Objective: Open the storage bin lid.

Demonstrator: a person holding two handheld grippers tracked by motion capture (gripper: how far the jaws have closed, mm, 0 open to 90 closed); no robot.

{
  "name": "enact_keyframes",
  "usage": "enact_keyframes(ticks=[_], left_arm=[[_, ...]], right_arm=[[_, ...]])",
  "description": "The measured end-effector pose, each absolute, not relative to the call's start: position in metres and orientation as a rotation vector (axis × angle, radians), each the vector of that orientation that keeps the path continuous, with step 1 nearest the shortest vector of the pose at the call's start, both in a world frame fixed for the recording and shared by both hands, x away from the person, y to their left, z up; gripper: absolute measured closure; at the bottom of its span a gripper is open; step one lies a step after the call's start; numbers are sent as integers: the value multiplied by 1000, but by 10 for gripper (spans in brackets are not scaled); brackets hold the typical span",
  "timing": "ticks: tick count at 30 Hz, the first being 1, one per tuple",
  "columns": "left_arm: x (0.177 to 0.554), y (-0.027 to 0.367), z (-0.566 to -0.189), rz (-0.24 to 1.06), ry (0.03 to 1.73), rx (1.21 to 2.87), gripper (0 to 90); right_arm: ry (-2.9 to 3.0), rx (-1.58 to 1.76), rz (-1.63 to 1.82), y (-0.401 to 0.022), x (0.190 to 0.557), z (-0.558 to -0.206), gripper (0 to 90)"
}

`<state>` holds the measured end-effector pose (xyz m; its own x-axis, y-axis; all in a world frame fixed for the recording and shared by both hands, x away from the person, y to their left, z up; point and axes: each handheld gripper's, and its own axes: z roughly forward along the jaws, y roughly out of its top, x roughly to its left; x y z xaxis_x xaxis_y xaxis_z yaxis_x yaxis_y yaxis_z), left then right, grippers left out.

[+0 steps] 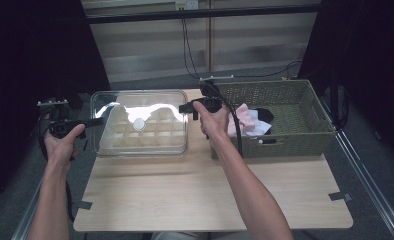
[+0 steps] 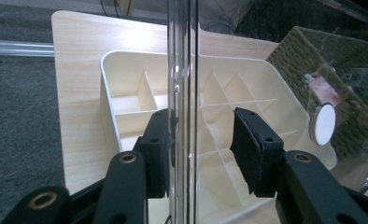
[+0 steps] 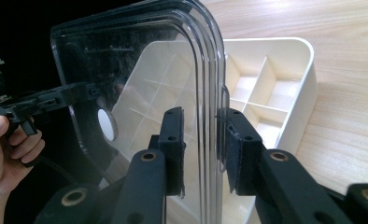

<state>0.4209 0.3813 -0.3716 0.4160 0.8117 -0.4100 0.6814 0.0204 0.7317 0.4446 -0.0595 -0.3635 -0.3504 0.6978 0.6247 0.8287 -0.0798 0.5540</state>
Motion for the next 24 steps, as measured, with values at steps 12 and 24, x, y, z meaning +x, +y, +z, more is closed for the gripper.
enact_keyframes(ticks=[12,24], left_arm=[[398,382,-371,162,1302,1734,587],[370,380,-370,181,1275,1751,585]], right_arm=[[-2037,-1660,-1419,-62,420,-365,721],[-2047,-1626,-1460,-64,388,-365,729]])
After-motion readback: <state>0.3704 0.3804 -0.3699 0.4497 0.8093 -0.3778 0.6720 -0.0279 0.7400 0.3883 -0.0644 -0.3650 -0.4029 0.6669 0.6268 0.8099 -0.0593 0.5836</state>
